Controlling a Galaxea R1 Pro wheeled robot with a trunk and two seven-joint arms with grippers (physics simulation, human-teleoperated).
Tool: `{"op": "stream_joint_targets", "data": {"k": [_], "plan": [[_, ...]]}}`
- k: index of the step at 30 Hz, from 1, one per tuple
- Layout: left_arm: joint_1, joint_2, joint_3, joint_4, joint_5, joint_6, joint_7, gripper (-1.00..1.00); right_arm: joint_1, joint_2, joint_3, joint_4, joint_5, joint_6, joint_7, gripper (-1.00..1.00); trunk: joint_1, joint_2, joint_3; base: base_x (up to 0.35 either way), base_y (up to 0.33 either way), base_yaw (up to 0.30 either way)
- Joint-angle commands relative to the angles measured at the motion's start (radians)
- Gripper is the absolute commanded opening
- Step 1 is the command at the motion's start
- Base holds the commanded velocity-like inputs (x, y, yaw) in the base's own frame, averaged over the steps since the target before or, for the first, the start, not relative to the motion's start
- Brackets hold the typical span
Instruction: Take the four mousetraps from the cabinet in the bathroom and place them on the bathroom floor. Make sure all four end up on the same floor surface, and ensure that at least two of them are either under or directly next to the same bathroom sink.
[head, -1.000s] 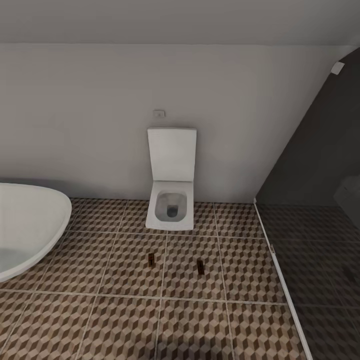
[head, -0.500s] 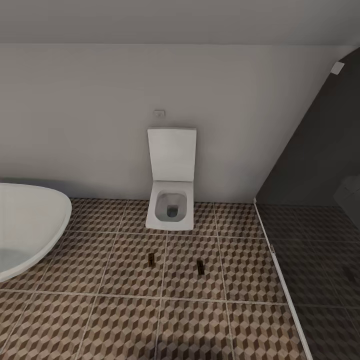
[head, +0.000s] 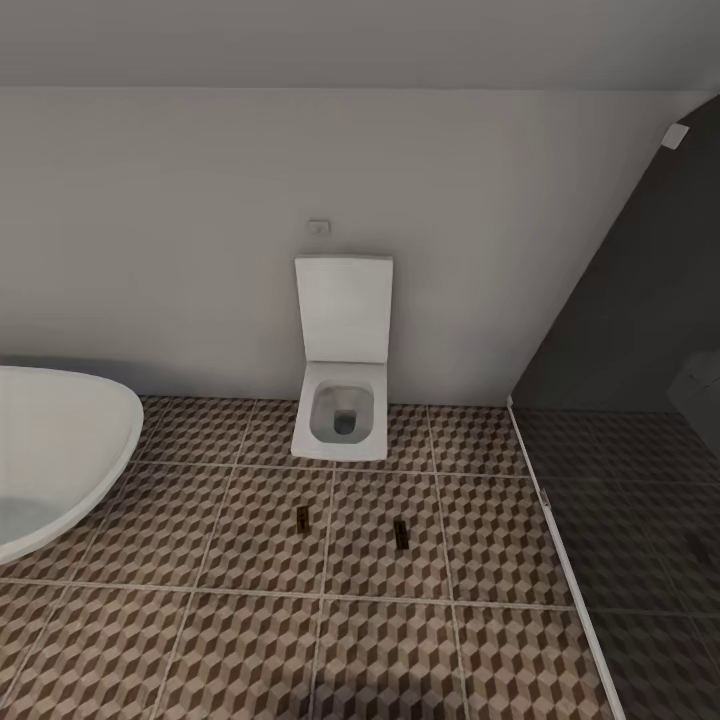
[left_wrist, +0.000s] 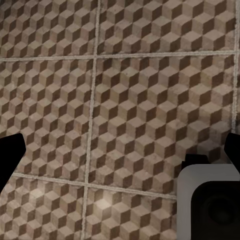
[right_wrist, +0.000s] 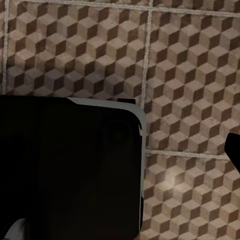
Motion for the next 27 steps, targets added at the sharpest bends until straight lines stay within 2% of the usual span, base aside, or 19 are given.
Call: {"op": "stream_joint_targets", "data": {"k": [1,27], "plan": [[-0.001,-0.001,-0.009,0.003,0.003,-0.004,0.004,1.00,-0.001,0.000,0.003,0.001,-0.004,-0.003,0.004,1.00,0.000,-0.002,-0.001,0.000,0.000,0.000],[-0.001,0.000,-0.009,0.003,0.003,-0.004,0.004,1.00,-0.001,0.000,0.003,0.001,-0.004,-0.003,0.004,1.00,0.000,-0.002,-0.001,0.000,0.000,0.000]]}}
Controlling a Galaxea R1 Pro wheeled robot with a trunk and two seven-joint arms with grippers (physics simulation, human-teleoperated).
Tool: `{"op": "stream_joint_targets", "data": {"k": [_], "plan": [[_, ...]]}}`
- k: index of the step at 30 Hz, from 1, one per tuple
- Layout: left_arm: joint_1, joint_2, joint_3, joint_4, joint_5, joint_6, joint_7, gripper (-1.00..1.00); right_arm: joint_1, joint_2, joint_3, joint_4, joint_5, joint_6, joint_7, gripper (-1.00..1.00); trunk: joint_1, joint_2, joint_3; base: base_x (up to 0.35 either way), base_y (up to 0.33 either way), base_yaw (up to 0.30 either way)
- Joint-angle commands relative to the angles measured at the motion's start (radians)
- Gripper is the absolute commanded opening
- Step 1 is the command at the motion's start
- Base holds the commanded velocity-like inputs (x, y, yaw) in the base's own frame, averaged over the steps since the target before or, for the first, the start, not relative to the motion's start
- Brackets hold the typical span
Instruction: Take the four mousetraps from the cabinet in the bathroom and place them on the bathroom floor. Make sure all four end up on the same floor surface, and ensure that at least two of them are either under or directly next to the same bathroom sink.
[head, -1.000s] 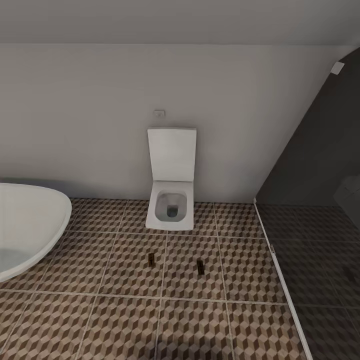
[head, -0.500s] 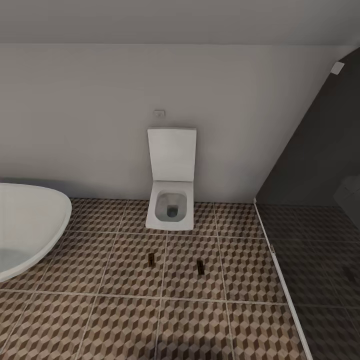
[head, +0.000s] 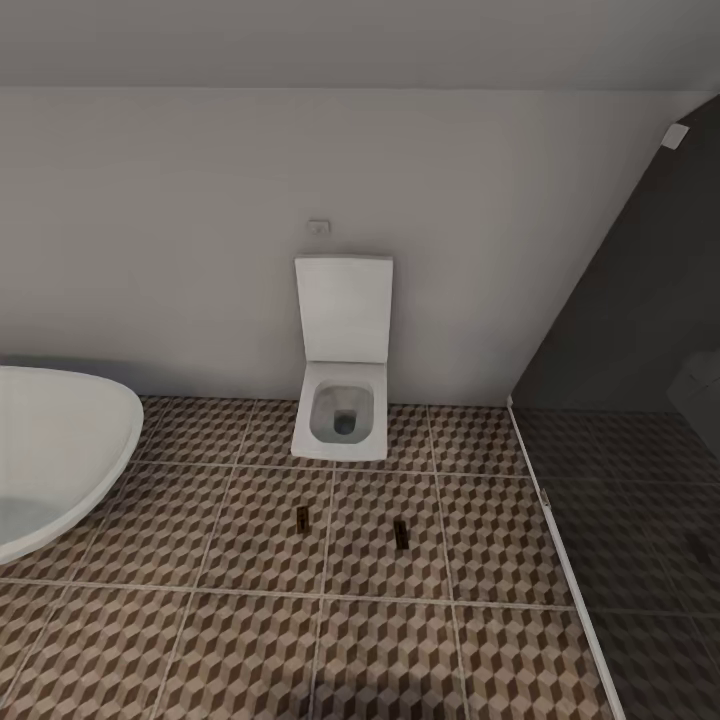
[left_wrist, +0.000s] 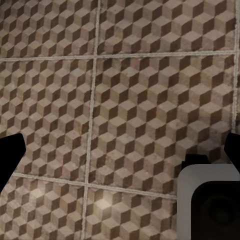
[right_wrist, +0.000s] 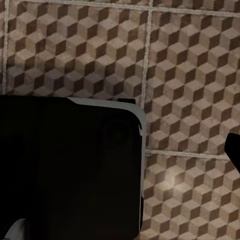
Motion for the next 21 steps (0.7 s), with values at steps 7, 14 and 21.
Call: {"op": "stream_joint_targets", "data": {"k": [7,14,21], "plan": [[-0.001,-0.001,-0.009,0.003,0.003,-0.004,0.004,1.00,-0.001,0.000,0.003,0.001,-0.004,-0.003,0.004,1.00,0.000,-0.002,-0.001,0.000,0.000,0.000],[-0.001,-0.001,-0.009,0.003,0.003,-0.004,0.004,1.00,-0.001,0.000,0.003,0.001,-0.004,-0.003,0.004,1.00,0.000,-0.002,-0.001,0.000,0.000,0.000],[-0.001,-0.001,-0.009,0.003,0.003,-0.004,0.004,1.00,-0.001,0.000,0.003,0.001,-0.004,-0.003,0.004,1.00,0.000,-0.002,-0.001,0.000,0.000,0.000]]}}
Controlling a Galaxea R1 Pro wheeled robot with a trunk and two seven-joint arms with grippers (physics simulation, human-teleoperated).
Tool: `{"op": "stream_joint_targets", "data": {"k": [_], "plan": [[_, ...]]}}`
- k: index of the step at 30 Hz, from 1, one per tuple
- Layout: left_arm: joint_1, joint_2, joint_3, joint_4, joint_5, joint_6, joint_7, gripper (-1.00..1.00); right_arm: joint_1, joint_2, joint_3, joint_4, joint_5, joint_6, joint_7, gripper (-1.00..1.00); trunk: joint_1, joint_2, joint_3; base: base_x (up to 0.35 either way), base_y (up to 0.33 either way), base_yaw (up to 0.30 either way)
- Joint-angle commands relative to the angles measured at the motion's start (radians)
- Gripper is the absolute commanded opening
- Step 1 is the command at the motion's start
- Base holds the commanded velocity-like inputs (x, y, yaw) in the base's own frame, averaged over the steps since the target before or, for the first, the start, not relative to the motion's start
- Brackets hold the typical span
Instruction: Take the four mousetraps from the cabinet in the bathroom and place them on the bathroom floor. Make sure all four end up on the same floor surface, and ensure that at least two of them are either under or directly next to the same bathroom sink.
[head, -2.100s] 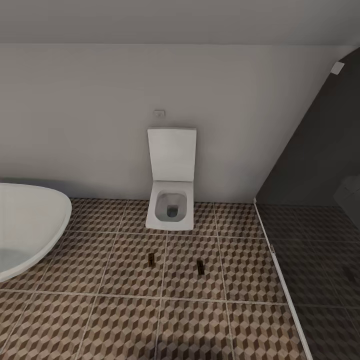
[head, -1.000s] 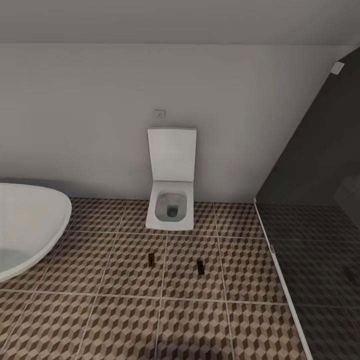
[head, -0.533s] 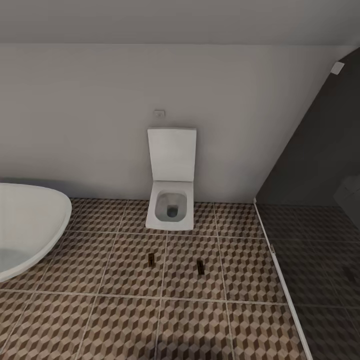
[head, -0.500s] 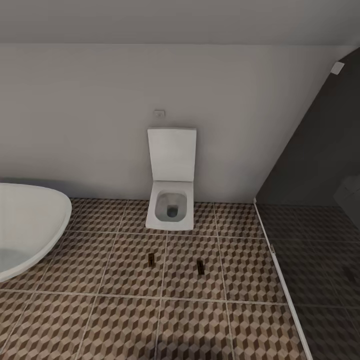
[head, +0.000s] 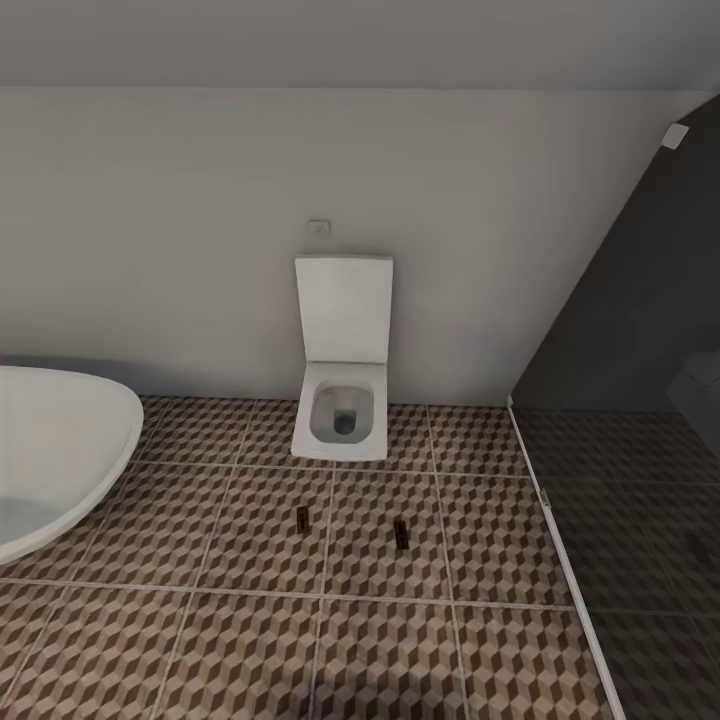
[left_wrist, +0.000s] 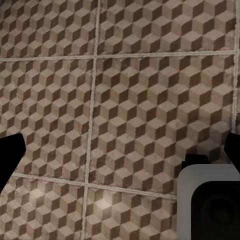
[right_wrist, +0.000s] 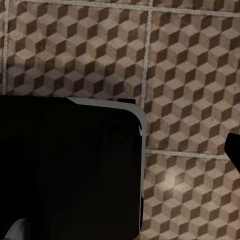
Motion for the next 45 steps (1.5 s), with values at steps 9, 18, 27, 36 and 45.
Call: {"op": "stream_joint_targets", "data": {"k": [9,18,27,36,45], "plan": [[-0.001,-0.001,-0.009,0.003,0.003,-0.004,0.004,1.00,-0.001,0.000,0.003,0.001,-0.004,-0.003,0.004,1.00,0.000,-0.002,-0.001,0.000,0.000,0.000],[-0.001,-0.001,-0.009,0.003,0.003,-0.004,0.004,1.00,-0.001,0.000,0.003,0.001,-0.004,-0.003,0.004,1.00,0.000,-0.002,-0.001,0.000,0.000,0.000],[-0.001,-0.001,-0.009,0.003,0.003,-0.004,0.004,1.00,-0.001,0.000,0.003,0.001,-0.004,-0.003,0.004,1.00,0.000,-0.002,-0.001,0.000,0.000,0.000],[-0.001,-0.001,-0.009,0.003,0.003,-0.004,0.004,1.00,-0.001,0.000,0.003,0.001,-0.004,-0.003,0.004,1.00,0.000,-0.002,-0.001,0.000,0.000,0.000],[-0.001,-0.001,-0.009,0.003,0.003,-0.004,0.004,1.00,-0.001,0.000,0.003,0.001,-0.004,-0.003,0.004,1.00,0.000,-0.002,-0.001,0.000,0.000,0.000]]}}
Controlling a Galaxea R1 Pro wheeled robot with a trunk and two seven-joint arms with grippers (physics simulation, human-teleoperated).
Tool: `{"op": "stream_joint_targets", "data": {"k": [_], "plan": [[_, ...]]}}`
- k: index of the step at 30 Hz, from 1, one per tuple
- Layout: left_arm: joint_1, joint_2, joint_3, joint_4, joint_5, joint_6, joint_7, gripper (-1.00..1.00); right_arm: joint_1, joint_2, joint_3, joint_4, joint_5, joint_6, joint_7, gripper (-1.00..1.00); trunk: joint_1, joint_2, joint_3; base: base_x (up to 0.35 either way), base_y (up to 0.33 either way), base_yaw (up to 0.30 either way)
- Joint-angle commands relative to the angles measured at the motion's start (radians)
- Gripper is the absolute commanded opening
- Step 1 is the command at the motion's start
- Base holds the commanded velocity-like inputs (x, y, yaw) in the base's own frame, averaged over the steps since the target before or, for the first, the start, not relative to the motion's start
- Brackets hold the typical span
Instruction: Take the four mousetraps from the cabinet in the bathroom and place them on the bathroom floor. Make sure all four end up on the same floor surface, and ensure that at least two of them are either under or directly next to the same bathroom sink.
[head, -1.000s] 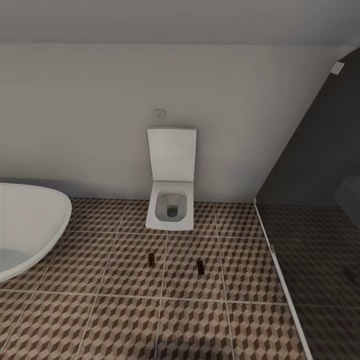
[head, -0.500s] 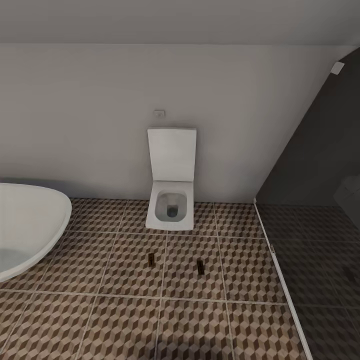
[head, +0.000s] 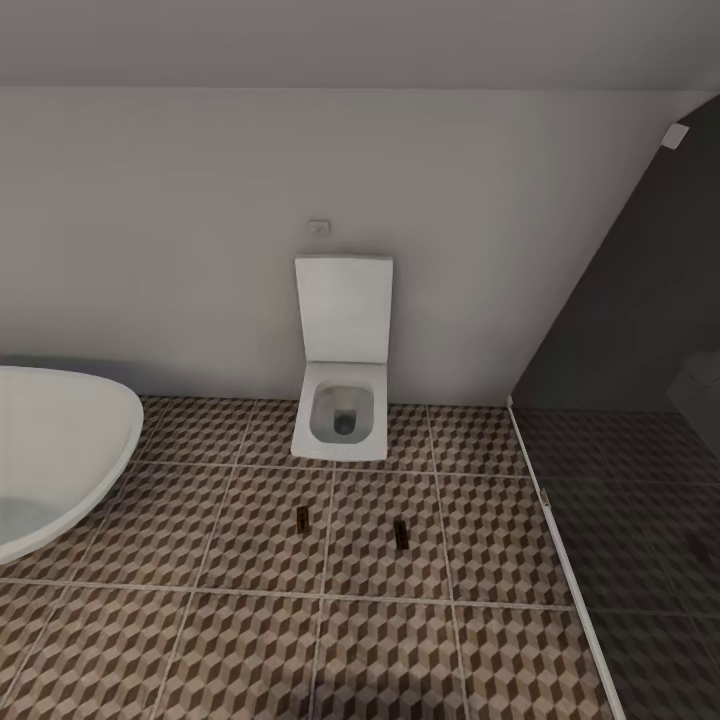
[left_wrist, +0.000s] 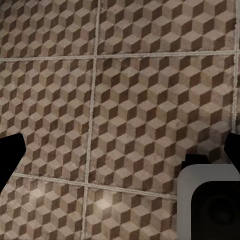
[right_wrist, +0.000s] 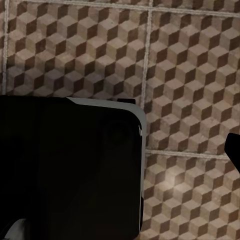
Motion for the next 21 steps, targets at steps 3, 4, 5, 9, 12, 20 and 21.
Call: {"op": "stream_joint_targets", "data": {"k": [3,4,5,9,12,20,21], "plan": [[-0.001,-0.001,-0.009,0.003,0.003,-0.004,0.004,1.00,-0.001,0.000,0.003,0.001,-0.004,-0.003,0.004,1.00,0.000,-0.002,-0.001,0.000,0.000,0.000],[-0.001,-0.001,-0.009,0.003,0.003,-0.004,0.004,1.00,-0.001,0.000,0.003,0.001,-0.004,-0.003,0.004,1.00,0.000,-0.002,-0.001,0.000,0.000,0.000],[-0.001,-0.001,-0.009,0.003,0.003,-0.004,0.004,1.00,-0.001,0.000,0.003,0.001,-0.004,-0.003,0.004,1.00,0.000,-0.002,-0.001,0.000,0.000,0.000],[-0.001,-0.001,-0.009,0.003,0.003,-0.004,0.004,1.00,-0.001,0.000,0.002,0.001,-0.004,-0.003,0.004,1.00,0.000,-0.002,-0.001,0.000,0.000,0.000],[-0.001,-0.001,-0.009,0.003,0.003,-0.004,0.004,1.00,-0.001,0.000,0.003,0.001,-0.004,-0.003,0.004,1.00,0.000,-0.002,-0.001,0.000,0.000,0.000],[-0.001,-0.001,-0.009,0.003,0.003,-0.004,0.004,1.00,-0.001,0.000,0.003,0.001,-0.004,-0.003,0.004,1.00,0.000,-0.002,-0.001,0.000,0.000,0.000],[-0.001,-0.001,-0.009,0.003,0.003,-0.004,0.004,1.00,-0.001,0.000,0.003,0.001,-0.004,-0.003,0.004,1.00,0.000,-0.002,-0.001,0.000,0.000,0.000]]}}
